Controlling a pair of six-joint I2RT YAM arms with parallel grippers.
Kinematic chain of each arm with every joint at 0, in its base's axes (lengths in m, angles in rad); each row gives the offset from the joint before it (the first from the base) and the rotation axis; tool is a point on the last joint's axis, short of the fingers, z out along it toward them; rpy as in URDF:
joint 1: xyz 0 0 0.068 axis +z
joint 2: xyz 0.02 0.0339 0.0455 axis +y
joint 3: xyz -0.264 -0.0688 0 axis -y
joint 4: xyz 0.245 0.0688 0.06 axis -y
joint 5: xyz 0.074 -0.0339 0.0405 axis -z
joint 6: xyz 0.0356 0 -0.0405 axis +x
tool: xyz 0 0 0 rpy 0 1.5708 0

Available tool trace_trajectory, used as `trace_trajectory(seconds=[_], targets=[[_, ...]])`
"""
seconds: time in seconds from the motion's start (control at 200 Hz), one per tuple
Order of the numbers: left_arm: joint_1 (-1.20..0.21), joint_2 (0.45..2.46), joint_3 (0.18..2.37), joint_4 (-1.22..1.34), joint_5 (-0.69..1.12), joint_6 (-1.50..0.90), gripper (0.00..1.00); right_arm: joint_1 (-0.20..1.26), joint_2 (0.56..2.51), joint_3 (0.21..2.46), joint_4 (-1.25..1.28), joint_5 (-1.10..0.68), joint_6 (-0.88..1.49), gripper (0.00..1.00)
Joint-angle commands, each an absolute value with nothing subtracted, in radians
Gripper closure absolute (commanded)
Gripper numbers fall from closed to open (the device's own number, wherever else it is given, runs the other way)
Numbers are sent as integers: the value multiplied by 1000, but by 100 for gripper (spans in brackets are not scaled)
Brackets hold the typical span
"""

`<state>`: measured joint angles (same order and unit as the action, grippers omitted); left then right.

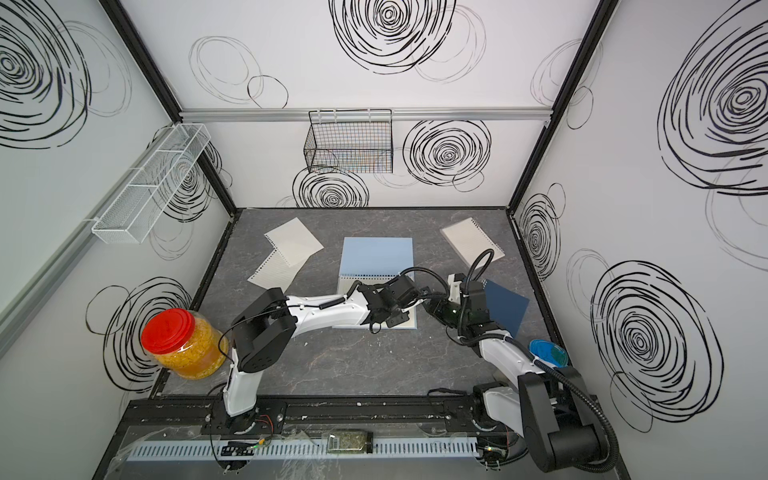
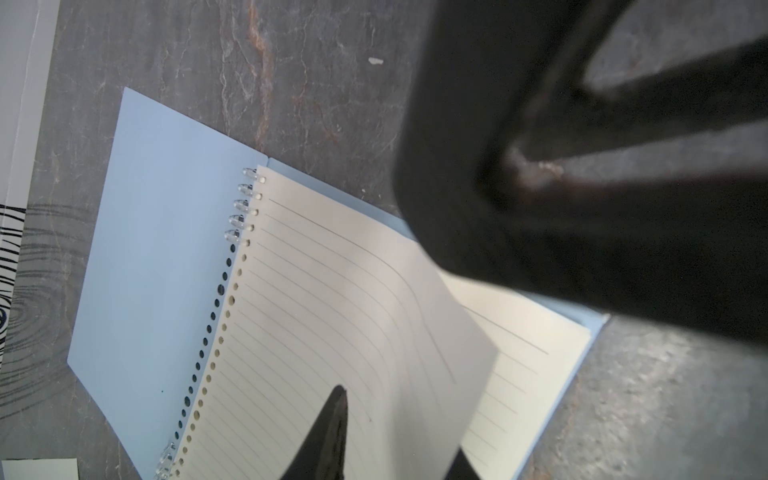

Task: Tear off pages from different notebooks
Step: Tear off the paper from the notebook.

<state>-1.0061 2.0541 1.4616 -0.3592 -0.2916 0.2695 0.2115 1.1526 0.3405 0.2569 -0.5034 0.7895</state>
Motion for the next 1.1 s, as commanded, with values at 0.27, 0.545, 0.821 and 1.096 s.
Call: trace_trajectory(seconds=[0.27,0.545,0.821,1.096], targets=[[-999,2098,1515,-357,-273,246,87,221,1123,310,235,-529,768,58],[-959,2021,1521,-358,-207,178,99,308,1181,376,171,-462,710,60],[-865,1952,1481,-324,-92,104,100,390,1321,464,186,-411,684,68],[-764,1905,1439,-265,24,7,100,418,1518,594,202,-422,641,82]])
